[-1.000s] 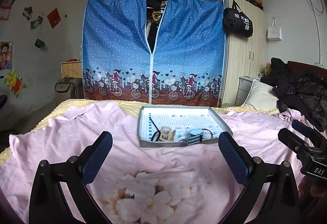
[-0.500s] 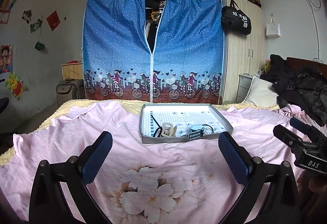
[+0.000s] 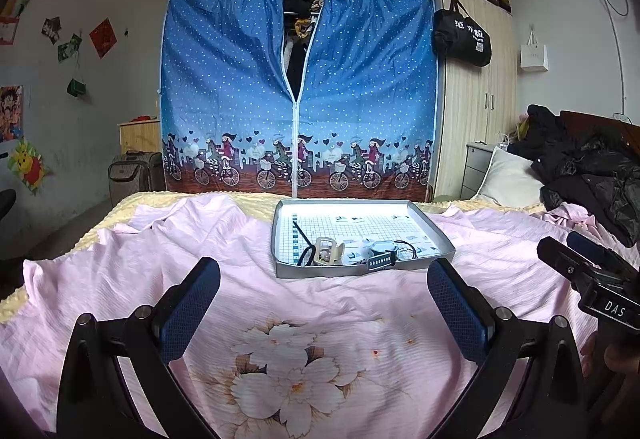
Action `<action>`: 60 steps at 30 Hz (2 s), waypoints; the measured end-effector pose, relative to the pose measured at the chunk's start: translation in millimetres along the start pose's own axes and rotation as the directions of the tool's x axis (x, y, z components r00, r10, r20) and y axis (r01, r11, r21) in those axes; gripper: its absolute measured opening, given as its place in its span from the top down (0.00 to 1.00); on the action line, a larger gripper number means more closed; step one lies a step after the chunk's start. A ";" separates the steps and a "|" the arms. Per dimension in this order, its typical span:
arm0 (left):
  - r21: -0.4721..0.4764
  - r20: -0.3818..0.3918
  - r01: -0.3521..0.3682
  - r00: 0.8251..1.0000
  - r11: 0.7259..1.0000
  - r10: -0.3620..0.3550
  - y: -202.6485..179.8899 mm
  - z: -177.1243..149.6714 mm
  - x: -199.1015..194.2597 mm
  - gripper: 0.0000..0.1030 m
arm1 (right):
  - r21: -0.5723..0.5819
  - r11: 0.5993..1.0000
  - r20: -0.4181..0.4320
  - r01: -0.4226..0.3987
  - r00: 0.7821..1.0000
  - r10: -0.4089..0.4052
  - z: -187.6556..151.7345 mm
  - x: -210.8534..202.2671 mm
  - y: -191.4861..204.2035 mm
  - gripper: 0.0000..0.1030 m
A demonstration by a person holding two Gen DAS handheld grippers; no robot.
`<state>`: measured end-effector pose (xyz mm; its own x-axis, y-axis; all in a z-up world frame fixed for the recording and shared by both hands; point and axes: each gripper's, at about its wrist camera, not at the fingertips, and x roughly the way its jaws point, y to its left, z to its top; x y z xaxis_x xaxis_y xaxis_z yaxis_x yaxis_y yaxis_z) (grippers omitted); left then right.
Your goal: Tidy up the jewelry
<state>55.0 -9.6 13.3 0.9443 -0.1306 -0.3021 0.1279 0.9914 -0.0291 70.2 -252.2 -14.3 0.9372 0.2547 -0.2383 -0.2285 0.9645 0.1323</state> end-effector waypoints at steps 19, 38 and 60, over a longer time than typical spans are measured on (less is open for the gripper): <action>0.003 -0.001 0.001 1.000 1.000 -0.001 0.5 -0.1 0.1 0.01 | -0.010 1.000 -0.002 -0.001 1.000 0.001 -1.5 0.1 -0.6 0.00; 0.001 -0.004 0.001 1.000 1.000 -0.001 0.8 -1.0 0.1 0.01 | -0.011 1.000 -0.006 -0.001 1.000 0.001 -3.2 0.6 -1.5 0.00; -0.019 -0.080 -0.154 0.985 0.988 0.152 0.4 -11.2 7.6 0.01 | 0.010 1.000 -0.019 0.002 1.000 -0.001 -7.6 1.2 -9.6 0.00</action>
<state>58.8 -10.0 0.2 0.9254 0.0226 -0.3782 -0.0245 0.9997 -0.0002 71.5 -260.6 -23.2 0.9322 0.2547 -0.2572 -0.2244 0.9641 0.1417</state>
